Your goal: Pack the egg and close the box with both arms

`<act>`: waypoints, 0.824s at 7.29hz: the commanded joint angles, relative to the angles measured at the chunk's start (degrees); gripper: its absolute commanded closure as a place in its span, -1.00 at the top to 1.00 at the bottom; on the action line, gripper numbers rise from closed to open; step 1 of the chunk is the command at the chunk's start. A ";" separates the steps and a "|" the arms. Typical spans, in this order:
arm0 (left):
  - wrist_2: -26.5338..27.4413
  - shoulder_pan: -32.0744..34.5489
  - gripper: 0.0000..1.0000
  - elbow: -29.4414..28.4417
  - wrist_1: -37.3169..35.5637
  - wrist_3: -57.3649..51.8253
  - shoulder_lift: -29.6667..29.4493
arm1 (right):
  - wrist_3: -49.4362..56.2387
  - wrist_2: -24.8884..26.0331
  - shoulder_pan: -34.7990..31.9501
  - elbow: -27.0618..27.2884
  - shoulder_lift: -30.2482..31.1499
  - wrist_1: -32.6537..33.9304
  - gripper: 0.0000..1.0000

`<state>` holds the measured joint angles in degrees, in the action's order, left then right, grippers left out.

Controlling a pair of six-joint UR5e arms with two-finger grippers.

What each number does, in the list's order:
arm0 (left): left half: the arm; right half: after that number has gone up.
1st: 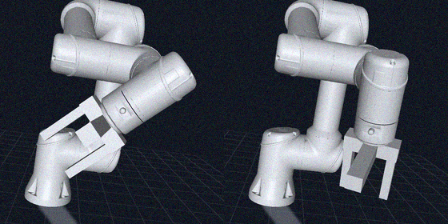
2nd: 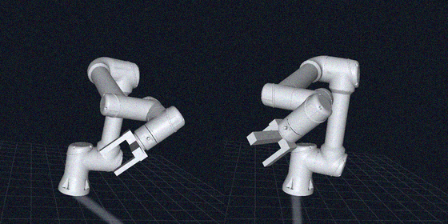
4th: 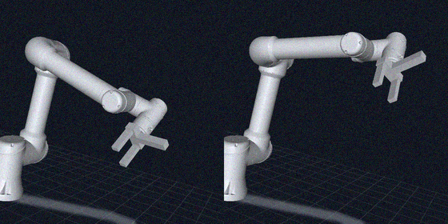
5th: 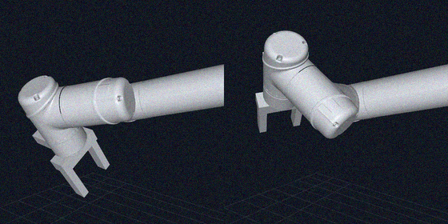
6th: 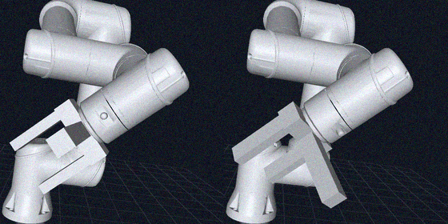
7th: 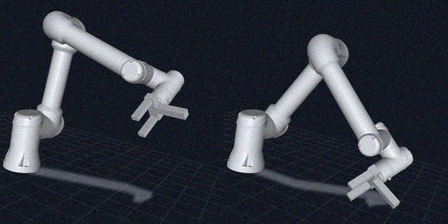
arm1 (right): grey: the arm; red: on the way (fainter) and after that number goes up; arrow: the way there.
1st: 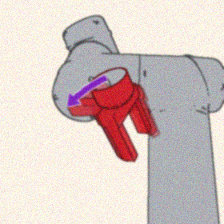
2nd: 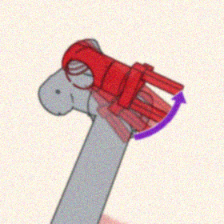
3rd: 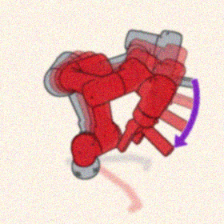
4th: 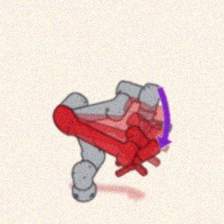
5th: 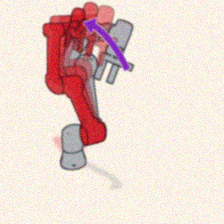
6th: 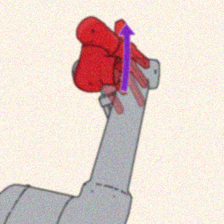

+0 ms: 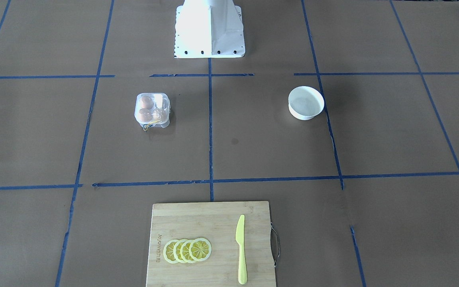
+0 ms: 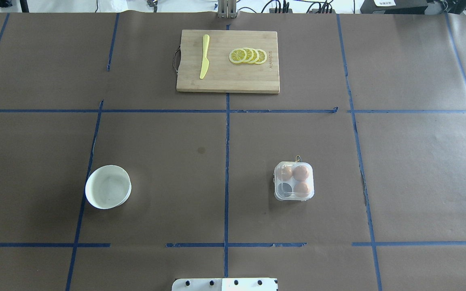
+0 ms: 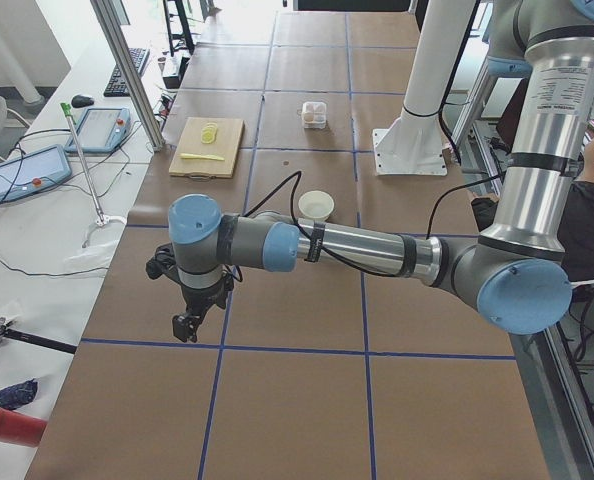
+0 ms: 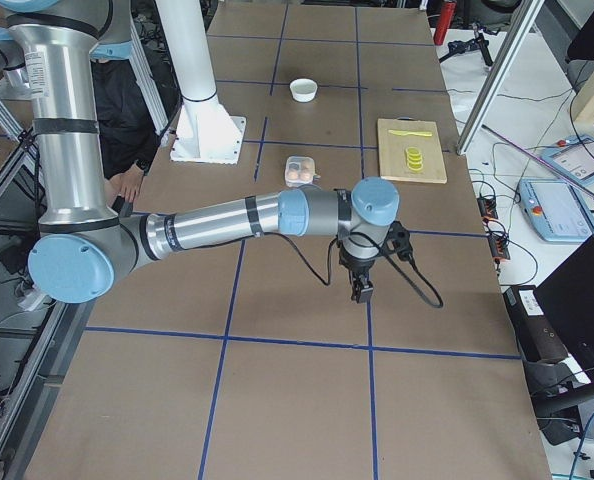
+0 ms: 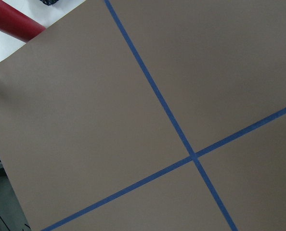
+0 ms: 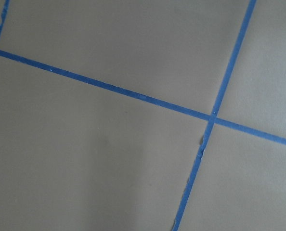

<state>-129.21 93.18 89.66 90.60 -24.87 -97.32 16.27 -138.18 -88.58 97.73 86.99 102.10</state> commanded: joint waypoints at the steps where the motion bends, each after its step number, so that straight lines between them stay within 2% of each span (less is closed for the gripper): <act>1: 0.35 -0.10 1.00 -1.85 7.27 1.23 1.85 | 1.66 -2.89 -1.33 -6.84 -0.14 -5.55 1.00; 2: 0.27 -0.19 1.00 -3.34 7.39 4.27 1.87 | 2.26 -2.71 -1.33 -7.73 2.11 -6.37 1.00; 3: 0.01 -0.54 1.00 -3.18 6.87 14.66 2.21 | 1.75 -2.89 -1.33 -8.52 2.13 -6.30 1.00; 4: -0.17 -1.67 1.00 -3.18 5.48 20.24 2.48 | 1.66 -2.80 -1.33 -8.61 2.39 -6.30 1.00; 6: -5.50 -4.66 1.00 -3.00 2.65 31.83 2.48 | -1.49 -2.71 -1.33 -8.61 2.57 -6.30 1.00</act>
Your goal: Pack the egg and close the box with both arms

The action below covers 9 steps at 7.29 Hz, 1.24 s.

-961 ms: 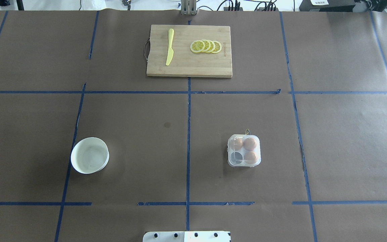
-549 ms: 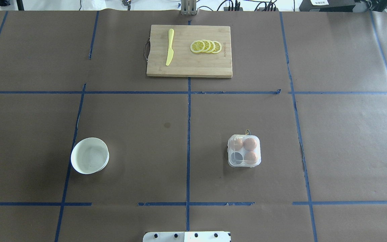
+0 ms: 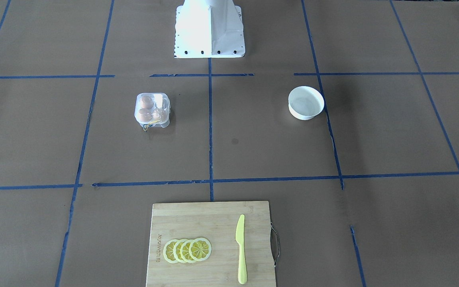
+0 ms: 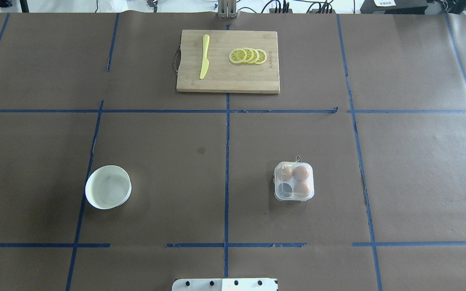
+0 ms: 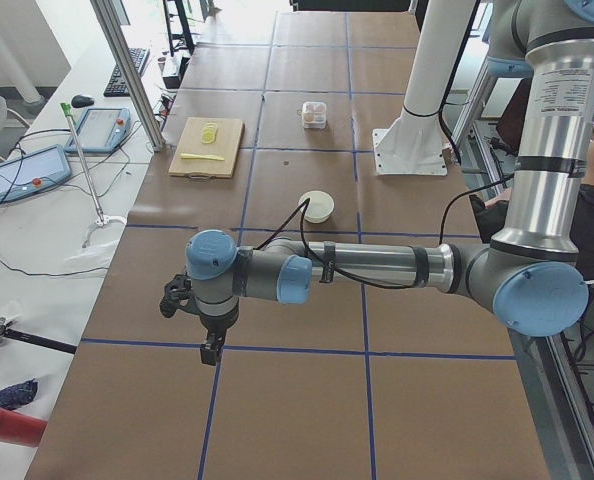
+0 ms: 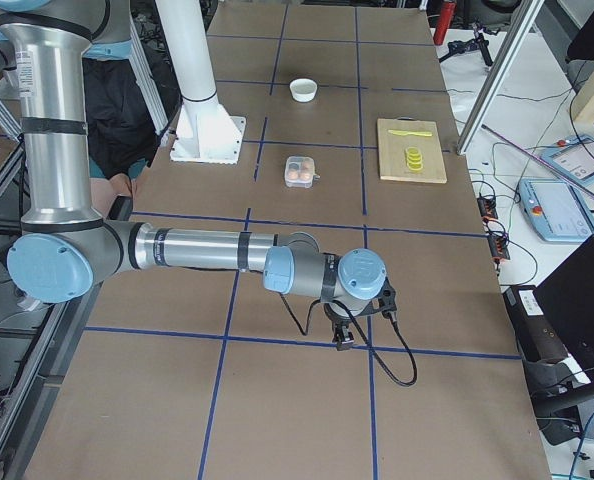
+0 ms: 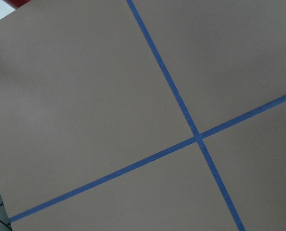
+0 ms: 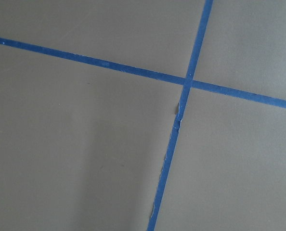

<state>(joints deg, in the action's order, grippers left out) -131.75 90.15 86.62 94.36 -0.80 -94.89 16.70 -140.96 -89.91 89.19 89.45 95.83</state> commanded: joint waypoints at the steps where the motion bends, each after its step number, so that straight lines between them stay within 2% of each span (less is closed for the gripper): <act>1: -3.24 -1.82 1.00 0.13 -1.11 9.23 1.18 | -3.33 0.16 0.00 -0.07 0.20 -0.03 1.00; 5: -3.16 -3.75 1.00 1.61 -0.40 9.24 3.48 | -3.43 3.23 0.00 -0.06 0.11 -0.12 1.00; 7: -3.16 -3.75 1.00 2.59 -0.58 9.24 3.48 | -3.87 6.83 -0.18 -0.15 0.20 -0.12 1.00; 9: -3.07 -3.75 1.00 2.68 -0.58 9.24 3.48 | -7.01 7.10 -0.97 0.02 0.11 -2.21 1.00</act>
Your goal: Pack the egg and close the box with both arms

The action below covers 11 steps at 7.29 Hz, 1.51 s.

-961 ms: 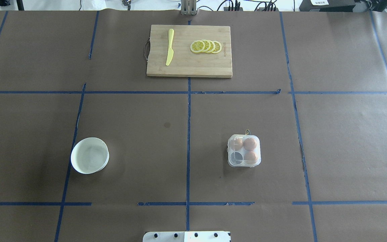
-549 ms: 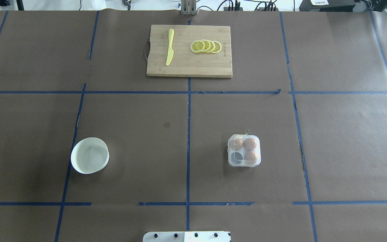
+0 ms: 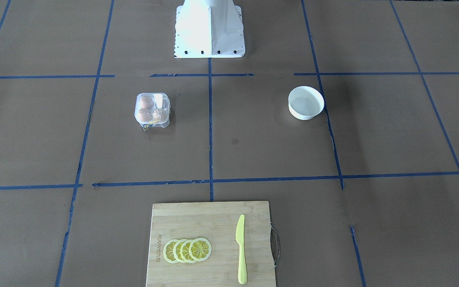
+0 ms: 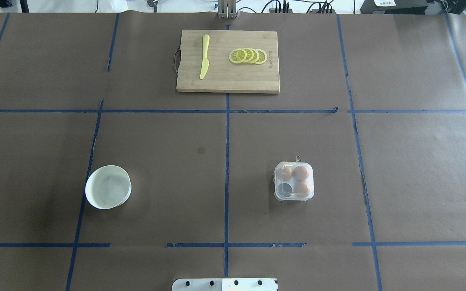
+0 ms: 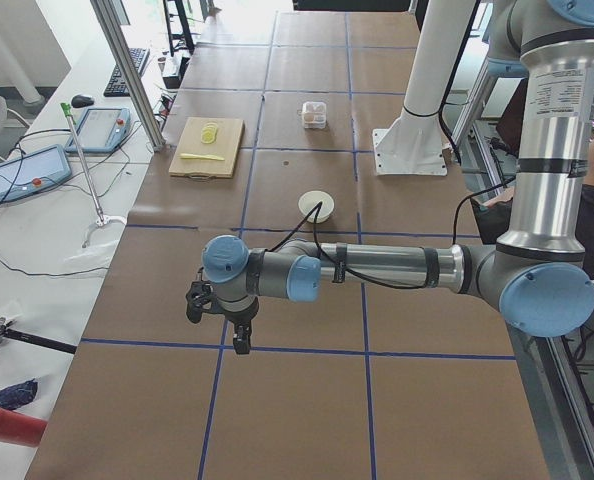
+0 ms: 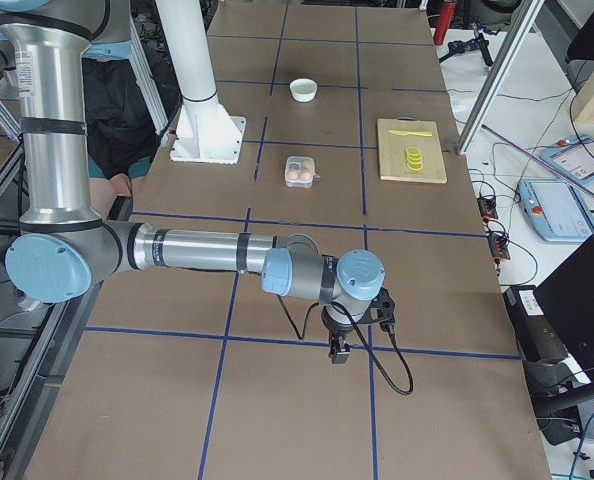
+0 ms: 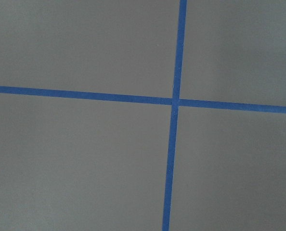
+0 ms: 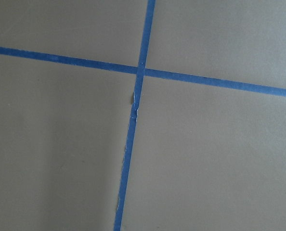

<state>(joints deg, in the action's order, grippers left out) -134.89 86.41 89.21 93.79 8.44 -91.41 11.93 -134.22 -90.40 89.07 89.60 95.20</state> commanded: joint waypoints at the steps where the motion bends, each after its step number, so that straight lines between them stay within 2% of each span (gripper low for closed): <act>1: 0.07 -0.01 1.00 0.17 -0.01 0.00 0.01 | -8.44 0.36 -1.35 0.13 0.31 -7.60 1.00; 2: 0.07 -0.01 1.00 0.08 0.08 0.00 0.01 | -12.42 0.27 -1.70 0.05 0.58 -10.62 1.00; 3: 0.07 -0.01 1.00 0.17 0.08 -0.09 0.01 | -12.89 0.10 -1.79 0.31 0.67 -10.91 1.00; 7: -0.02 -0.01 1.00 0.17 0.08 -0.17 -0.08 | -12.81 -1.48 -1.71 1.53 -0.30 -10.39 1.00; 9: 0.07 -0.01 1.00 0.17 0.08 -0.26 0.01 | -12.81 -4.38 -1.71 1.72 -0.04 -10.21 1.00; 11: -0.02 -0.01 1.00 0.17 0.08 -0.26 0.01 | -12.81 -4.13 -1.71 1.54 -0.12 -10.29 1.00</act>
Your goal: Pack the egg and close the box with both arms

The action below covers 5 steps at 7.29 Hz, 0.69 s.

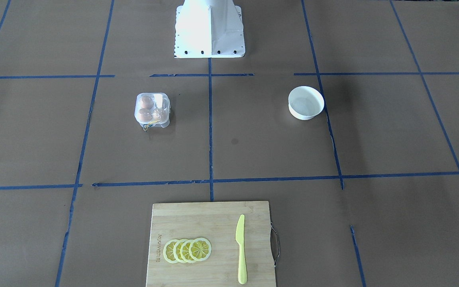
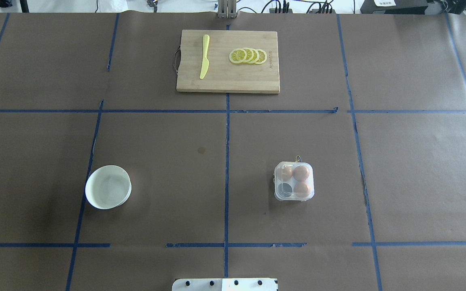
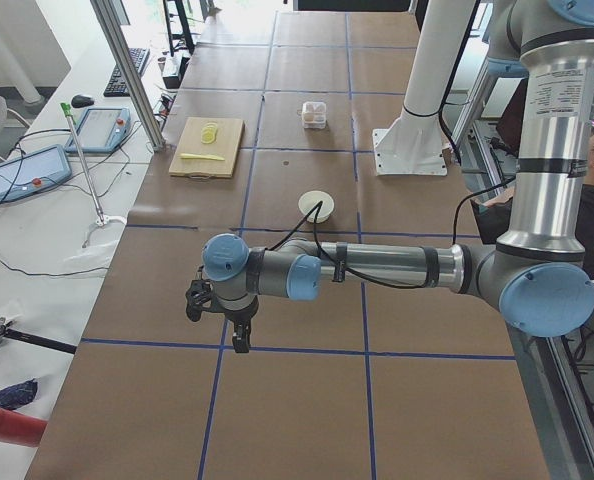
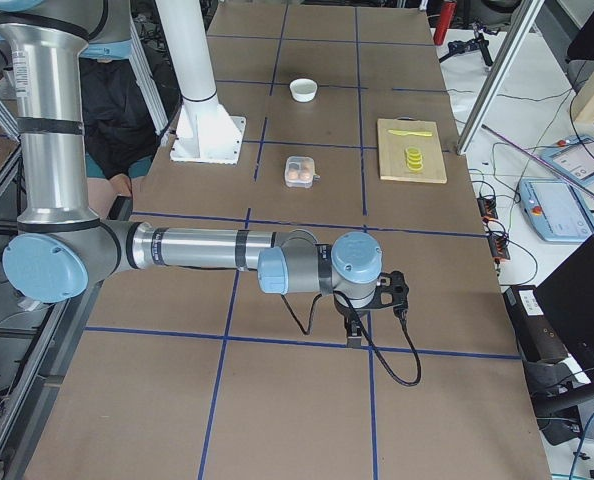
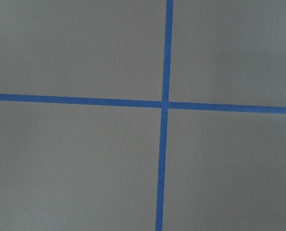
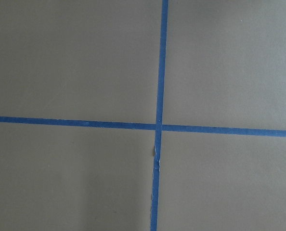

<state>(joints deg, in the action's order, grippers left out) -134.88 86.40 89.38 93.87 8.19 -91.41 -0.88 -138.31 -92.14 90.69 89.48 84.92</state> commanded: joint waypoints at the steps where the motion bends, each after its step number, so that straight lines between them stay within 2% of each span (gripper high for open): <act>1: -0.03 0.00 1.00 0.00 0.00 -0.01 0.01 | 0.00 0.05 0.03 -0.25 -0.01 -0.02 1.00; 5: 0.06 0.09 1.00 0.26 0.00 -0.01 -0.08 | 0.09 0.14 0.03 -0.25 0.43 -0.37 1.00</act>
<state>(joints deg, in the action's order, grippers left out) -134.88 86.48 89.58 93.87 8.15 -91.47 -0.80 -138.28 -92.11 90.45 89.76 84.69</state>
